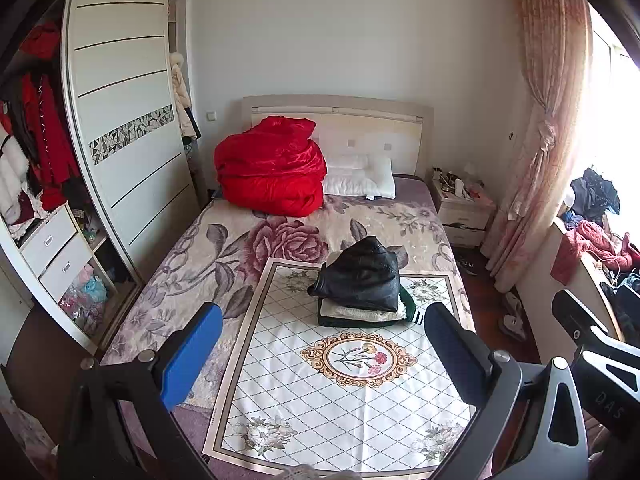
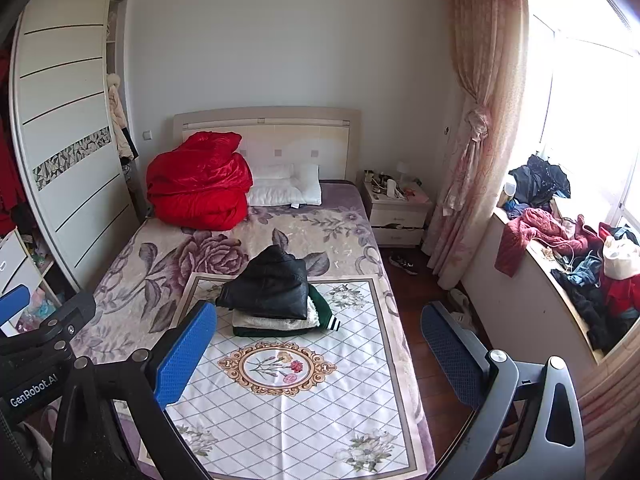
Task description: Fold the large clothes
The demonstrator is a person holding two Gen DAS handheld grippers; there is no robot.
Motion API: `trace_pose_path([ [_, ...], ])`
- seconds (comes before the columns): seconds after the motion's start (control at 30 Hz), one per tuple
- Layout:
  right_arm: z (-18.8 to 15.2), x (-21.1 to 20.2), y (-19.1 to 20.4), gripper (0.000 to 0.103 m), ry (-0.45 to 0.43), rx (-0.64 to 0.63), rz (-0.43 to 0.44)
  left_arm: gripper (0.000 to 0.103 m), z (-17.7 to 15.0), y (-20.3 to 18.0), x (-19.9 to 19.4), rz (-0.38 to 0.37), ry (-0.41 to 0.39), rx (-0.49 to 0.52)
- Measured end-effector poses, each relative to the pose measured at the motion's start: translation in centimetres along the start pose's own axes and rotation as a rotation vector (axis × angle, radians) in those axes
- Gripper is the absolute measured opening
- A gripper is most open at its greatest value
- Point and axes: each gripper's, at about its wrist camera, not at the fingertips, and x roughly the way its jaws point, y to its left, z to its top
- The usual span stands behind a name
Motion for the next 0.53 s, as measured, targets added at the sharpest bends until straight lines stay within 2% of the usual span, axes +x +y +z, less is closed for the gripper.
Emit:
trace_pose_path([
  [0.53, -0.43, -0.33, -0.01, 0.103, 0.002, 0.003, 0.001, 0.103, -0.72, 0.4, -0.38, -0.001, -0.007, -0.004],
])
